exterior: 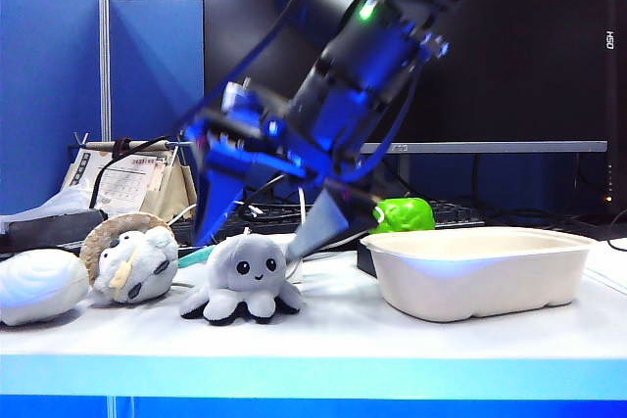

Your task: Identity fluffy octopus among items on the table, put them into the paper lunch box.

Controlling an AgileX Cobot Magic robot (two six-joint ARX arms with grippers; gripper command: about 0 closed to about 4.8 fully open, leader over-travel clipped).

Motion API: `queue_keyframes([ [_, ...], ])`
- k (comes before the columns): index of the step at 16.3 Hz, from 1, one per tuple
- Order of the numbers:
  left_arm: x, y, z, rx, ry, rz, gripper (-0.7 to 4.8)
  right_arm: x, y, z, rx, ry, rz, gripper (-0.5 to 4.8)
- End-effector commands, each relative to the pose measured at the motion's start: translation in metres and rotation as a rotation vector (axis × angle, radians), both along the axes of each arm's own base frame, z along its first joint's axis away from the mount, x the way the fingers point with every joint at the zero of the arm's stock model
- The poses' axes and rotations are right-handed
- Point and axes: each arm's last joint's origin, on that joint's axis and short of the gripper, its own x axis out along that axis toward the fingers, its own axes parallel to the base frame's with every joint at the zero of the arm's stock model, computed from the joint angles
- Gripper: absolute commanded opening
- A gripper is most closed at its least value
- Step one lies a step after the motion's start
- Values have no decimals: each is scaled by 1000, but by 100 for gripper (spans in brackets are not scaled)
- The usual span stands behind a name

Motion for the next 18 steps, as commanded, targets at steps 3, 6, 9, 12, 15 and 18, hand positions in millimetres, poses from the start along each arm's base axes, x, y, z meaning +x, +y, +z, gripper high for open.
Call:
queue_keyframes([
  [3, 0, 0, 3, -3, -21, -6, 35, 0, 6, 1, -17, -25, 8, 479],
  [6, 0, 0, 3, -2, -21, -6, 35, 1, 6, 0, -17, -24, 8, 479],
  [9, 0, 0, 3, -2, -21, -6, 35, 2, 6, -4, -36, -24, -3, 479],
  [12, 0, 0, 3, -2, -21, -6, 35, 3, 7, -13, -57, -12, -7, 479],
  [15, 0, 0, 3, -2, -21, -6, 35, 4, 8, -12, -46, -24, -8, 479],
  [18, 0, 0, 3, -2, -21, -6, 35, 4, 8, -12, -45, -23, -7, 479],
])
